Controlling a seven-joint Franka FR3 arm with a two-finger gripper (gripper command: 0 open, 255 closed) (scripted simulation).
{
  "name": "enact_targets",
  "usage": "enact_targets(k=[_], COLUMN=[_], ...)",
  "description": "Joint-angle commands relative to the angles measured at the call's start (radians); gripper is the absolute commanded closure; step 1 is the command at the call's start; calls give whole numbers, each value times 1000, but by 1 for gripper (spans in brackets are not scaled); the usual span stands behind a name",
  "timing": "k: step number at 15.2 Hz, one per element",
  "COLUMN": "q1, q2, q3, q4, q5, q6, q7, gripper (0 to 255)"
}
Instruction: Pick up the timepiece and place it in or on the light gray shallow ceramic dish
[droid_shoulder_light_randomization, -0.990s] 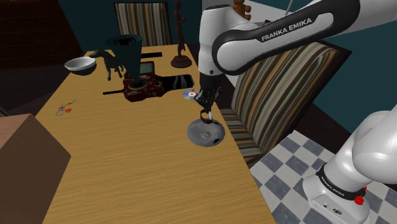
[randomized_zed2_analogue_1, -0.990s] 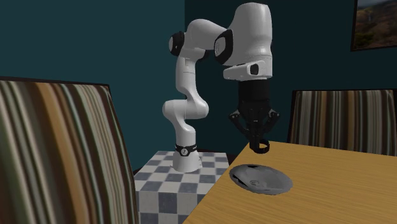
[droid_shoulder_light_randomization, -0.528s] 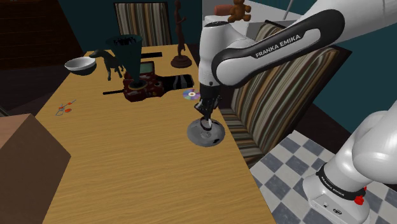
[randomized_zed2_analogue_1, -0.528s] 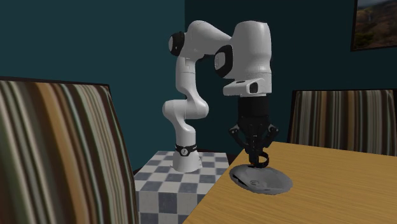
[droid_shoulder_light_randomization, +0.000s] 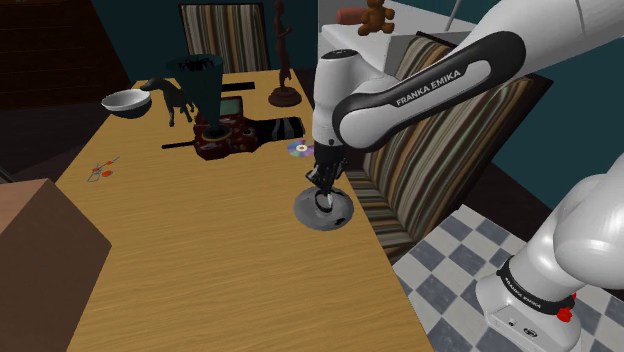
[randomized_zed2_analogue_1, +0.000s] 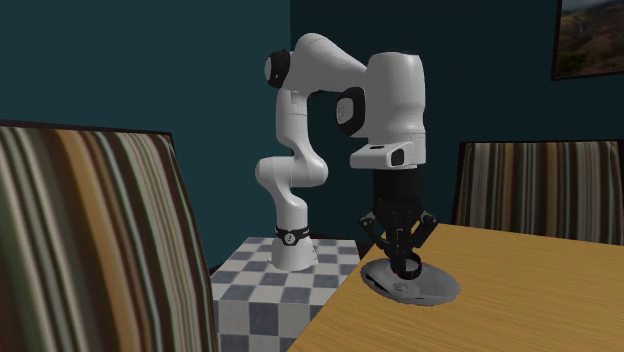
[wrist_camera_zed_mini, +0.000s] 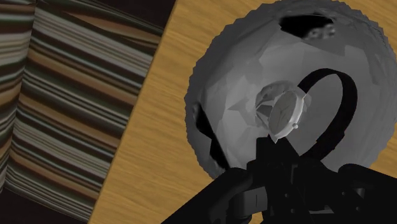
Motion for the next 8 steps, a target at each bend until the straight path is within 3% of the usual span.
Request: enact_targets(k=[1, 4, 5, 8], q1=[0, 0, 0, 0], q2=[0, 0, 0, 0], q3=[0, 0, 0, 0], q4=[0, 0, 0, 0], q5=[0, 0, 0, 0], q6=[1, 1, 1, 1], q7=[0, 0, 0, 0], gripper=[255, 255, 0, 0])
